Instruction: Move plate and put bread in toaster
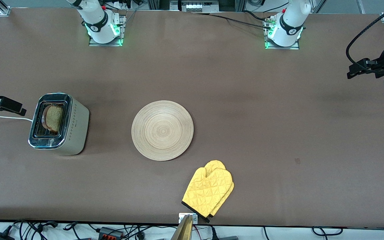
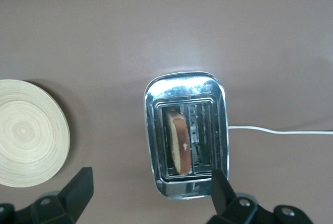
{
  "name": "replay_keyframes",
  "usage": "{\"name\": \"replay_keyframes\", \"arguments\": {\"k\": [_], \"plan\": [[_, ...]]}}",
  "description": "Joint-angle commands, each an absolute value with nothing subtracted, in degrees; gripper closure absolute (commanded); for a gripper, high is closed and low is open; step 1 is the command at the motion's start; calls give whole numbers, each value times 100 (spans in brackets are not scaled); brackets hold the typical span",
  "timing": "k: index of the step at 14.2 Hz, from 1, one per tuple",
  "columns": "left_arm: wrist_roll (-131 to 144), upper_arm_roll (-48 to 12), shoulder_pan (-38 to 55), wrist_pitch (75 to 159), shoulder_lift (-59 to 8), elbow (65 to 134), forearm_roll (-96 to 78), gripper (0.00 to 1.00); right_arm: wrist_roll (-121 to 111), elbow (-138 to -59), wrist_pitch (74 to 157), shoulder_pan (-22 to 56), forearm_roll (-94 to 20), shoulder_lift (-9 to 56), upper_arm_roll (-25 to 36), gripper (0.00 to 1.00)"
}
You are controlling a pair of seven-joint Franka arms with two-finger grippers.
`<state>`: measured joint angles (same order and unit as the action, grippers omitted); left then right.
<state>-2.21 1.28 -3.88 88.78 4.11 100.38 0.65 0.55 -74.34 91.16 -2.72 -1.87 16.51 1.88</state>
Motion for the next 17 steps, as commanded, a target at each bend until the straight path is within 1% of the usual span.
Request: {"name": "replay_keyframes", "arguments": {"k": [1, 2, 4, 7, 8, 13, 15, 17], "plan": [[-70, 88, -404, 8903, 641, 10273, 53, 0, -141, -7629, 9141, -396, -202, 1451, 44, 0], [-70, 88, -404, 8903, 659, 10292, 53, 0, -141, -7803, 9149, -396, -202, 1311, 61, 0], [-79, 88, -404, 8895, 650, 10292, 53, 0, -141, -8513, 9350, -378, -185, 802, 62, 0], [-88, 88, -387, 8877, 642, 10274, 53, 0, -141, -9778, 9991, -378, -141, 2, 44, 0], [-88, 88, -387, 8877, 633, 10257, 53, 0, -158, -10043, 10106, -387, -132, -183, 44, 0], [-88, 88, -360, 8877, 615, 10239, 53, 0, -351, -9932, 9932, -396, -141, -246, 44, 0], [-88, 88, -360, 8868, 615, 10230, 53, 0, -308, -9862, 9608, -396, -184, -272, 44, 0], [-88, 88, -360, 8868, 607, 10222, 53, 0, -264, -9773, 9510, -387, -176, -264, 35, 0]]}}
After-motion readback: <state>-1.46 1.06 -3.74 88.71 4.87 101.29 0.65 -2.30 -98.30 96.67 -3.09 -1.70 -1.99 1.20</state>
